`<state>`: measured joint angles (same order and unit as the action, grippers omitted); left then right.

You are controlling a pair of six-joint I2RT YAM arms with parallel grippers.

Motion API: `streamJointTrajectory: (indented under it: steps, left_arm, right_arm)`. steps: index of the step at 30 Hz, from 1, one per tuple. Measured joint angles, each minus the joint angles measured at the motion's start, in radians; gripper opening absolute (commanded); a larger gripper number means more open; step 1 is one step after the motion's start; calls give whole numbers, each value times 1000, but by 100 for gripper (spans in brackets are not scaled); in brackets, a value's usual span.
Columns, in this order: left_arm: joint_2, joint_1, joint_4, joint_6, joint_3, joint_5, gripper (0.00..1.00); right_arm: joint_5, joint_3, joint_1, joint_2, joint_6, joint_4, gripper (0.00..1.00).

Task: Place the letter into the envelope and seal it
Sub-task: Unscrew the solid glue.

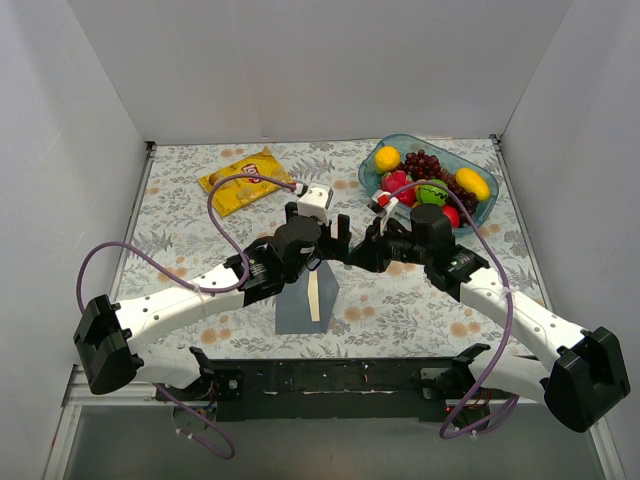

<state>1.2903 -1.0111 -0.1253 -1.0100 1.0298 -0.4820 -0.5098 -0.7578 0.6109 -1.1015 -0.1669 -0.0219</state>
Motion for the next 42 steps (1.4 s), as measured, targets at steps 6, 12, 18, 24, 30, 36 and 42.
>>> streamJointTrajectory:
  steps: [6, 12, 18, 24, 30, 36, 42]
  left_arm:
    - [0, 0, 0, -4, 0, 33, 78]
    - [-7, 0, 25, -16, 0, 92, 72]
    - [-3, 0, 45, -26, 0, 145, 58]
    - [2, 0, 51, -38, -3, 175, 43]
    - [17, 0, 51, -40, -8, 204, 42]
    - [24, 0, 59, -46, -9, 223, 24]
    - [25, 0, 74, -48, -21, 235, 0]
  right_arm:
    - [6, 0, 0, 0, -9, 5, 1]
    - [6, 0, 0, 0, -13, 5, 1]
    - [10, 0, 0, 0, -14, 5, 1]
    - [10, 0, 0, 0, -14, 5, 1]
    - [11, 0, 0, 0, -14, 5, 1]
    - [18, 0, 0, 2, -14, 5, 1]
    - [29, 0, 0, 10, -14, 14, 1]
